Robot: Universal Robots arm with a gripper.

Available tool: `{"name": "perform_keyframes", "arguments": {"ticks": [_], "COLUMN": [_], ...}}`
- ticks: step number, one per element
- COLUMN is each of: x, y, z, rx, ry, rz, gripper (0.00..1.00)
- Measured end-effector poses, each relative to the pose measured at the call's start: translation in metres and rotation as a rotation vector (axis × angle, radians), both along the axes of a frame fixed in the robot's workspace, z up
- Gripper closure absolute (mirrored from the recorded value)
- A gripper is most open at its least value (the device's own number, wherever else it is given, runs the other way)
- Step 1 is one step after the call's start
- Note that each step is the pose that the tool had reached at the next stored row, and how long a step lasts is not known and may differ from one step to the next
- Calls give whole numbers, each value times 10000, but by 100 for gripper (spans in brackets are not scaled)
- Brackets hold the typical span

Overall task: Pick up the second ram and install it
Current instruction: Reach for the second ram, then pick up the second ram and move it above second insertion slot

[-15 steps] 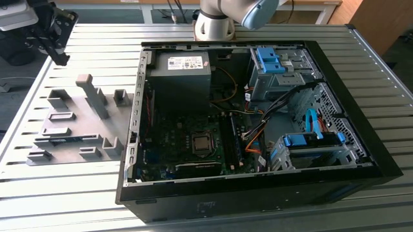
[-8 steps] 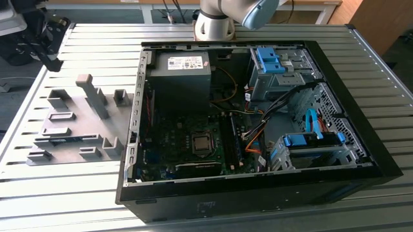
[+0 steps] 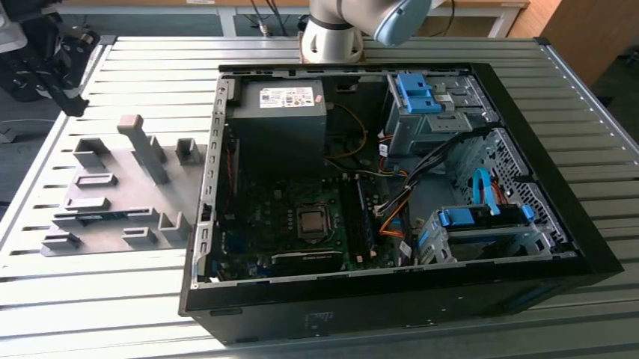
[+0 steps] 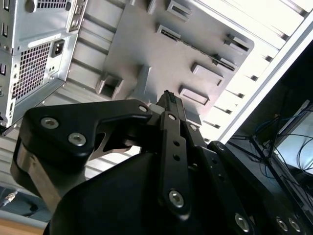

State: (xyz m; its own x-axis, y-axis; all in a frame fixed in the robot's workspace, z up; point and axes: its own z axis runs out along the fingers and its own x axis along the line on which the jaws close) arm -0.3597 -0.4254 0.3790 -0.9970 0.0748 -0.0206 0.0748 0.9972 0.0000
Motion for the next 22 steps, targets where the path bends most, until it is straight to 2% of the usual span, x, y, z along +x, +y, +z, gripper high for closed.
{"name": "perform_keyframes", "arguments": {"ticks": [5,12,16,22], "x": [-179,-389,-442,-447], "y": [-14,-109,-177,-178], "z": [-16,-53,-67,-68], "rx": [0,0,0,-1], "ry": [1,1,6,13], "rz": [-1,1,1,0], "gripper": [89,89,89,89]}}
